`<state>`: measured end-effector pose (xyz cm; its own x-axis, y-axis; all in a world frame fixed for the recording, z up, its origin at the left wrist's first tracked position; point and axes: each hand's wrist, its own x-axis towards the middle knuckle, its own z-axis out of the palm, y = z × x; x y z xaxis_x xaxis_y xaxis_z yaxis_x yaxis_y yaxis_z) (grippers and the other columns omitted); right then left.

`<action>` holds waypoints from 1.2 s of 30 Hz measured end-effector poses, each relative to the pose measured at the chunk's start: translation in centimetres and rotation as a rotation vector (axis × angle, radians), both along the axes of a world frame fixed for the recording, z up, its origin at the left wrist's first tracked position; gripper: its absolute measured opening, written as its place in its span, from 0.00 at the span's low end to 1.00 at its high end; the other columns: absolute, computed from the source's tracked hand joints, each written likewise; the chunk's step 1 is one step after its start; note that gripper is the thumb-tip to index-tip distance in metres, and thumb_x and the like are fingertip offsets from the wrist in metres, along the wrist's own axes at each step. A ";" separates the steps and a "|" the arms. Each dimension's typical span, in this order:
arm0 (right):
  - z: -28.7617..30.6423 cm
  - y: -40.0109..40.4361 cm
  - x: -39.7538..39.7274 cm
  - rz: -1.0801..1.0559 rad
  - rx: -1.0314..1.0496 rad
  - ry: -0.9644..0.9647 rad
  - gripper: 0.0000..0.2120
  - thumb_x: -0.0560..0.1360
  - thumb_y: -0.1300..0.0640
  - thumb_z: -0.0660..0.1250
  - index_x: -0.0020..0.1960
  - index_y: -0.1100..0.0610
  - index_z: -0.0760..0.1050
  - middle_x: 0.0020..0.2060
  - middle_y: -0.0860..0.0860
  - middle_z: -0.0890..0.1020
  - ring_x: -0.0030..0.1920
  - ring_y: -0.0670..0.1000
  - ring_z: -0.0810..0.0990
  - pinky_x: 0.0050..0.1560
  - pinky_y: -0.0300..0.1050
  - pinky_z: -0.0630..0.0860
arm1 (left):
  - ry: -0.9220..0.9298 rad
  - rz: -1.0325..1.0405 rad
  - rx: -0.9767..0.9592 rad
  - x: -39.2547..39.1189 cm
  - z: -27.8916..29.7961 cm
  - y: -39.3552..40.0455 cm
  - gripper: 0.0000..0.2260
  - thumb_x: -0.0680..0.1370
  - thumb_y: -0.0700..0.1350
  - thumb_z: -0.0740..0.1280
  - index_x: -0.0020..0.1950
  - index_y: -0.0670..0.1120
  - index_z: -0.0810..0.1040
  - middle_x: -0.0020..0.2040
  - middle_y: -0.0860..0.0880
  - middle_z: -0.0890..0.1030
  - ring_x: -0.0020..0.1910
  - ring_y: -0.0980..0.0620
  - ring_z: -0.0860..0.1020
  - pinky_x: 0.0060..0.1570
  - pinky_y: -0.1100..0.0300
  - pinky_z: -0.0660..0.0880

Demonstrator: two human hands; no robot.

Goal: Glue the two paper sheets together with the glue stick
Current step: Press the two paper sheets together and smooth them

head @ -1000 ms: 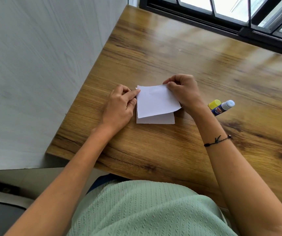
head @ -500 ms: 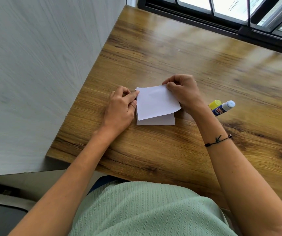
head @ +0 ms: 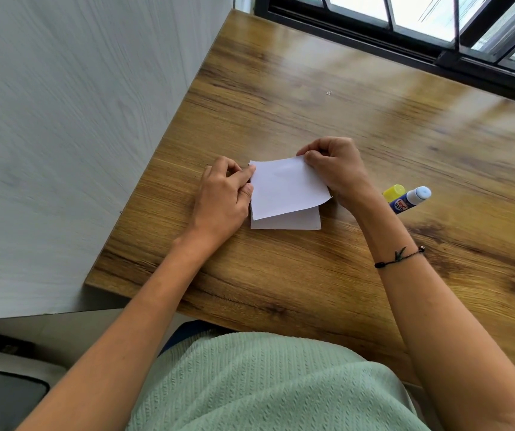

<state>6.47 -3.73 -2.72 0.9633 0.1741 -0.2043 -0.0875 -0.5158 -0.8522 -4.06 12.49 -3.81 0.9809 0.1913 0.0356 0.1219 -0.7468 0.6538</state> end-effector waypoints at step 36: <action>0.2 0.1 -0.3 0.054 -0.122 -0.096 0.11 0.71 0.63 0.60 0.38 0.53 0.79 0.34 0.44 0.78 0.40 0.47 0.76 0.40 0.42 0.71 | 0.315 -0.211 0.216 1.3 3.5 1.0 0.23 0.78 0.46 0.61 0.71 0.44 0.63 0.63 0.44 0.66 0.62 0.45 0.70 0.63 0.55 0.66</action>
<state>6.15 -3.60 -2.47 0.9693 0.2057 -0.1345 0.0220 -0.6177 -0.7861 -2.78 13.45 -0.32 0.9671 0.0062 -0.2544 0.1203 -0.8921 0.4355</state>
